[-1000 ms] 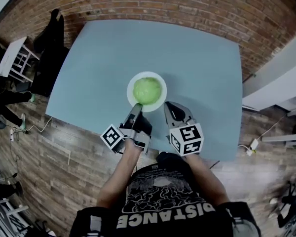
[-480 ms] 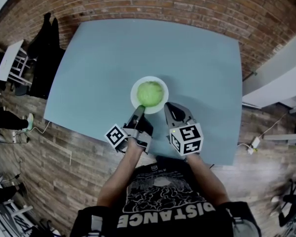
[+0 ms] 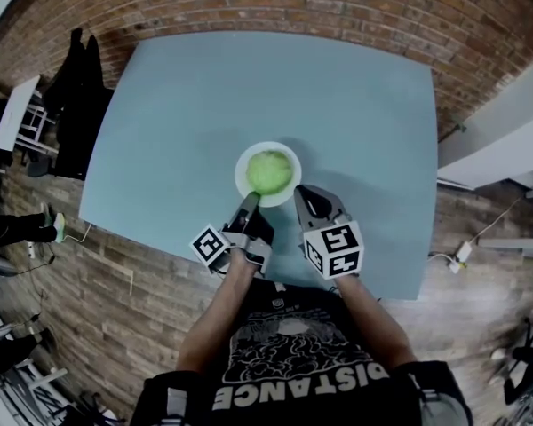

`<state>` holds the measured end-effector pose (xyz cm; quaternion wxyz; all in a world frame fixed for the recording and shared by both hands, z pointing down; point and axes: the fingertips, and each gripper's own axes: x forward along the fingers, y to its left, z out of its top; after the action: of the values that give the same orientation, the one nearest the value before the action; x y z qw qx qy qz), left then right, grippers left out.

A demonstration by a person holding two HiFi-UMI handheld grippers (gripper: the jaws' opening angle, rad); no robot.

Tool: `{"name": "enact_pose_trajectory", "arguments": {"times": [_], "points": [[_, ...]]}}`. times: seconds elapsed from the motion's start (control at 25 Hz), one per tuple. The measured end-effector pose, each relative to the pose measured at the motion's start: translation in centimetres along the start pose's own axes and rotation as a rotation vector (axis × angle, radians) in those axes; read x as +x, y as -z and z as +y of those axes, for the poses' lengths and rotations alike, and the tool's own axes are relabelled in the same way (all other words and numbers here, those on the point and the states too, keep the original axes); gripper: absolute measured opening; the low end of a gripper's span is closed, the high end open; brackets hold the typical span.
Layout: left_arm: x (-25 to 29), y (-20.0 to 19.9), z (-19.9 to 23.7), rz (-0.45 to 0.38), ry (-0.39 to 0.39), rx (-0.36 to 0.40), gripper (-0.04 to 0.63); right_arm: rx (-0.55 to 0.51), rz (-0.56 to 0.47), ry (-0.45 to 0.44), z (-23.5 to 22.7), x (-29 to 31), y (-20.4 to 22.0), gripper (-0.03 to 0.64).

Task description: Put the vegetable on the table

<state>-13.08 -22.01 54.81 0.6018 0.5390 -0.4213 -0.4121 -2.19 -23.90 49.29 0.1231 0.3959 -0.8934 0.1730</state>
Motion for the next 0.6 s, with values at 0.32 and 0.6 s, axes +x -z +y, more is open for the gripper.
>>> {"name": "enact_pose_trajectory", "arguments": {"times": [0.32,0.6], "points": [[0.8,-0.1,1.8,0.046,-0.049,0.015,0.015,-0.014,0.008,0.033,-0.3,1.1,0.5,0.009],[2.1,0.4,2.9,0.102,-0.09,0.033,0.017,0.012,0.016,0.076,-1.7,1.1,0.9,0.009]]}}
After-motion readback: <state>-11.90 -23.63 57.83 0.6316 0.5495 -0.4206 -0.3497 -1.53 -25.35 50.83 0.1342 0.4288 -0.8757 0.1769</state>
